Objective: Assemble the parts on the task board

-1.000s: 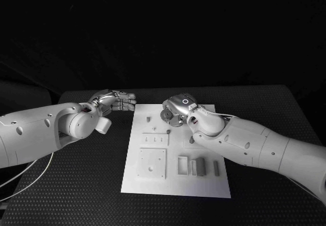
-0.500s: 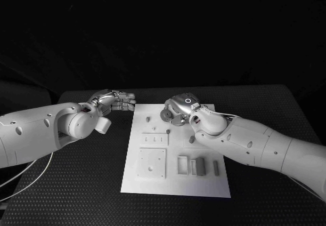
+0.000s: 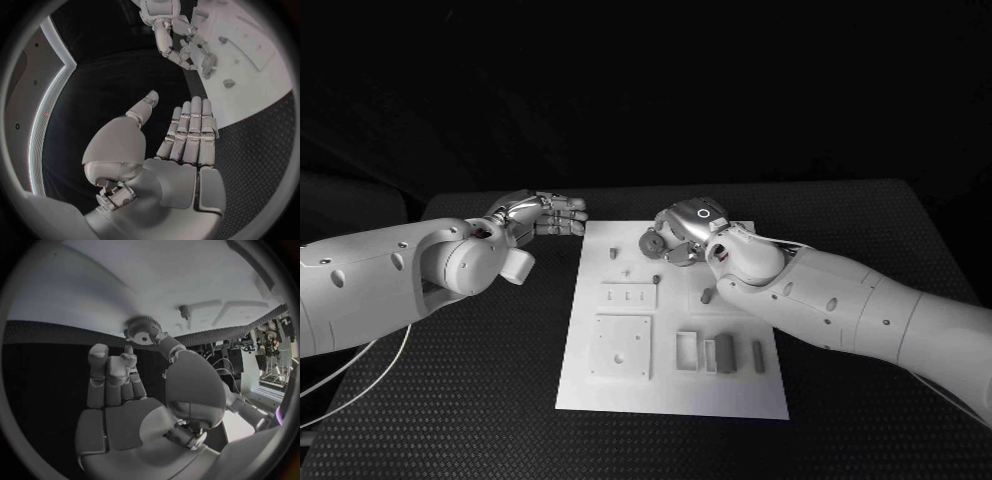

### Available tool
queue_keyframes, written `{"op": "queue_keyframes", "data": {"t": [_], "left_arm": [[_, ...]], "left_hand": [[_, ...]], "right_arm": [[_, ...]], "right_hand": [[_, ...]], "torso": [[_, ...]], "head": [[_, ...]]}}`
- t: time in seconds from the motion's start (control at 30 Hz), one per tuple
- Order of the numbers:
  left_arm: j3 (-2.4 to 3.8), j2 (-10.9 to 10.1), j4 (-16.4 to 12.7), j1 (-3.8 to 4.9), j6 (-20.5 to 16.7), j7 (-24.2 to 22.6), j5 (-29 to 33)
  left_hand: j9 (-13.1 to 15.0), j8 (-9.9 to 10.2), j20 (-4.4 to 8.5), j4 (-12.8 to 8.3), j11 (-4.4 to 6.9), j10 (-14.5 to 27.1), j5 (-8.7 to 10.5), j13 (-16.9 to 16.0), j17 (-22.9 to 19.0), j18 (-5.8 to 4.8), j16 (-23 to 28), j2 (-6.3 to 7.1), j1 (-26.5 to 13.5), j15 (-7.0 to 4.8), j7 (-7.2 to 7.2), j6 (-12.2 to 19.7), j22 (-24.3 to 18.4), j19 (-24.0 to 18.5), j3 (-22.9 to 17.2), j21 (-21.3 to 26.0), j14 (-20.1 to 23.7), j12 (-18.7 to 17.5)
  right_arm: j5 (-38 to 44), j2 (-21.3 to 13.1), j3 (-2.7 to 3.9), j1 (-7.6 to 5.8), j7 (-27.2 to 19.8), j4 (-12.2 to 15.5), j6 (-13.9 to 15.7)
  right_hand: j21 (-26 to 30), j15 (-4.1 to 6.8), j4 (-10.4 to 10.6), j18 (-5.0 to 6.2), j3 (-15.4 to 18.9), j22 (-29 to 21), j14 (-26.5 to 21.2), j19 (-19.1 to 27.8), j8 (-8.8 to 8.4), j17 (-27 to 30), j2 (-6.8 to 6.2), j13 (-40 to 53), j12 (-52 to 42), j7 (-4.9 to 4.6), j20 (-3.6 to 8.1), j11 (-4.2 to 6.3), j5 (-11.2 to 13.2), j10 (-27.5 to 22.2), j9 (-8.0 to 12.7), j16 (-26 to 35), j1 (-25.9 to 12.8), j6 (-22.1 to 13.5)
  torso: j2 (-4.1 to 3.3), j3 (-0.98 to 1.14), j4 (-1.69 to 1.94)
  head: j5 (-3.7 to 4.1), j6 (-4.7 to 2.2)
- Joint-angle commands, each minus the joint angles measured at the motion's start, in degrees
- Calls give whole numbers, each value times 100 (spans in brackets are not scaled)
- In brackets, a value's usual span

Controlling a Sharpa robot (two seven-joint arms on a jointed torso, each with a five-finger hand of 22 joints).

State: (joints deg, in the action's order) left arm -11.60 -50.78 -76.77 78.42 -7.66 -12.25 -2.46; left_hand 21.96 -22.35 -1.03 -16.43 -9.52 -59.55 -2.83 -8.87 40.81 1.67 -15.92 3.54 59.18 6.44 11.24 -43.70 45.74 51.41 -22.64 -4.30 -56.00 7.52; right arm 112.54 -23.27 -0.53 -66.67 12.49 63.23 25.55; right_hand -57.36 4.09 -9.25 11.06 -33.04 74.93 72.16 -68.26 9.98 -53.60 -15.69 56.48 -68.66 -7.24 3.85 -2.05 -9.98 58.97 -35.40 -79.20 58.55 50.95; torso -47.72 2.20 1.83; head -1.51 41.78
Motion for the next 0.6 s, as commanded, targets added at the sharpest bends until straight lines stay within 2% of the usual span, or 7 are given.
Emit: {"op": "queue_keyframes", "data": {"t": [0.03, 0.6], "left_arm": [[4, 8, -9, 5, 26, -31, -9], [4, 13, -4, 5, 31, -23, -9]], "left_hand": [[-5, 21, 16, -10, -8, 17, -20, -6, 9, -61, 24, -4, 23, 16, 53, 48, -5, 25, 1, 31, -36, -29], [-6, 21, 15, -6, -9, 18, -19, -7, 13, -62, 28, -4, 12, 17, 55, 53, -6, 25, 4, 31, -38, -31]], "right_arm": [[-93, 14, 2, 3, -97, -38, -157], [-168, 100, 1, 46, -208, -195, -208]], "right_hand": [[30, -13, 38, 394, -10, 102, -15, -19, 28, -10, 0, -1, 2, -151, 16, -21, -11, -15, 8, 3, 24, -116], [32, -9, 49, 394, -7, 104, -22, -9, 34, -12, 27, 0, -2, -146, 14, -16, -13, -21, 14, 4, 39, -100]], "torso": [[-1, -1, 4], [-2, -7, 11]], "head": [[4, 7], [5, 30]]}}
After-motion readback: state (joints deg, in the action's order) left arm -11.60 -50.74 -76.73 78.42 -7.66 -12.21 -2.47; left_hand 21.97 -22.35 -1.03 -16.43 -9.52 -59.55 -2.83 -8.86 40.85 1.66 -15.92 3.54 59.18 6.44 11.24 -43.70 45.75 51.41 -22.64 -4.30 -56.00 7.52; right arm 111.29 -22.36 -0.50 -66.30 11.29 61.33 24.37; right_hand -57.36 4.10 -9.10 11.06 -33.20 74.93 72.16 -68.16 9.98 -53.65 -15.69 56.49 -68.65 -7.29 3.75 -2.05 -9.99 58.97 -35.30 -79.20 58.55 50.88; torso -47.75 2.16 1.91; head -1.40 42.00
